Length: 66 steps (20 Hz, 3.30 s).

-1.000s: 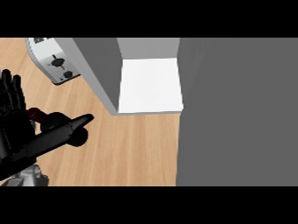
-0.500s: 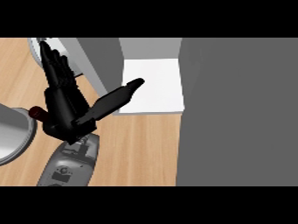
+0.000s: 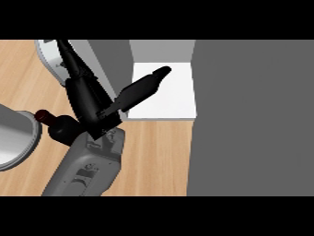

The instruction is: Pick up the wine, place it into the cabinet and close the cabinet

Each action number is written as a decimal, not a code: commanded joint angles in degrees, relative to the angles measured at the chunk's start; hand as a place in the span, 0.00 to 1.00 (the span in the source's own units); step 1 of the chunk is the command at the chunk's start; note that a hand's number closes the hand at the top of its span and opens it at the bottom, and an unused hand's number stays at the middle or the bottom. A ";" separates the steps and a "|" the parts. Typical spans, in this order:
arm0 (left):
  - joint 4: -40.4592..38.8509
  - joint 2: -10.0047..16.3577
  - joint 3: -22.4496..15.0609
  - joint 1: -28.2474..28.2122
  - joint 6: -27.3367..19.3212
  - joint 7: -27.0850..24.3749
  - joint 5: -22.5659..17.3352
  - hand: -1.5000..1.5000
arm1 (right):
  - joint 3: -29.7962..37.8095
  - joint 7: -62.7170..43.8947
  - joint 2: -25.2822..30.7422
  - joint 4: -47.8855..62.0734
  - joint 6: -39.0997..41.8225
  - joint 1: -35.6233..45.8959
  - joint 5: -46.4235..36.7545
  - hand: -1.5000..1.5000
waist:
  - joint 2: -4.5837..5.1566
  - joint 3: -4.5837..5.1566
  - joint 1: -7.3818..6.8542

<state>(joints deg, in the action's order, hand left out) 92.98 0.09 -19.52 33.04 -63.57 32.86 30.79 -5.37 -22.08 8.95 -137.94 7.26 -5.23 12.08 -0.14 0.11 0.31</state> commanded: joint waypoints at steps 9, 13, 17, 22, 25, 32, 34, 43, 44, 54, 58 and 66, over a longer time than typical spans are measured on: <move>8.20 -0.08 -1.98 -1.73 -1.10 21.28 21.21 0.00 | -1.37 -7.08 -0.92 -6.73 -3.46 2.77 -1.57 0.00 | -0.26 -0.13 -0.54; 13.53 -0.08 0.97 -6.09 2.66 19.85 22.04 0.00 | 2.08 -9.25 0.16 -10.60 -3.33 0.63 2.60 0.00 | -0.20 -0.11 -0.28; 16.29 -0.08 4.18 -4.32 7.36 26.26 27.81 0.00 | 2.49 -8.28 0.01 -8.54 -2.83 1.73 2.49 0.00 | -0.16 -0.15 -0.24; 21.34 0.43 5.01 -9.28 9.54 25.24 27.21 0.00 | 0.56 -12.59 -0.20 -11.02 -5.01 4.21 -0.02 0.00 | -0.06 -0.09 -0.12; 24.13 -0.08 3.11 -14.27 8.67 25.61 28.63 0.00 | 3.07 -8.68 -0.10 -9.56 -2.81 2.30 1.78 0.00 | -0.04 -0.11 -0.08; 26.33 3.54 4.34 -20.94 3.99 22.24 18.70 0.00 | 4.31 -6.92 0.19 -10.19 0.23 -1.21 3.89 0.00 | 0.03 -0.09 0.29; 28.77 1.76 2.29 -24.80 3.85 21.31 20.55 0.00 | 3.54 -12.61 0.65 -14.06 -1.92 0.07 3.66 0.00 | -0.14 -0.08 0.19; 19.26 7.83 1.64 -27.96 -5.80 7.43 0.01 0.00 | 2.25 -14.78 -0.53 -10.73 -3.48 5.29 2.77 0.00 | 0.13 0.02 0.44; 24.09 7.09 0.62 -30.56 -3.90 8.28 1.15 0.00 | 2.84 -15.23 -0.16 -11.22 -3.91 7.09 2.05 0.00 | 0.02 -0.02 0.00; 16.30 10.00 3.95 -33.78 -7.73 -13.91 -18.83 0.00 | 0.14 -14.80 -1.60 -11.58 -4.05 5.53 -0.57 0.00 | 0.03 0.06 0.24; 15.62 7.76 4.82 -37.23 -4.62 -23.38 -27.12 0.00 | 3.21 -14.95 -0.54 -11.37 -3.33 6.16 2.02 0.00 | -0.02 0.08 0.13; 6.33 0.69 13.67 -37.70 8.16 -40.90 -40.31 0.00 | 3.18 -15.17 -1.05 -8.74 -4.45 11.04 0.73 0.00 | 0.08 0.05 -0.15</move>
<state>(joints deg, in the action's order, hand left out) 103.58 4.07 -9.03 -3.64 -61.59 0.86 -3.78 -3.28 -34.64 7.94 -140.66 3.72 4.88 9.43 -0.12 0.16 0.35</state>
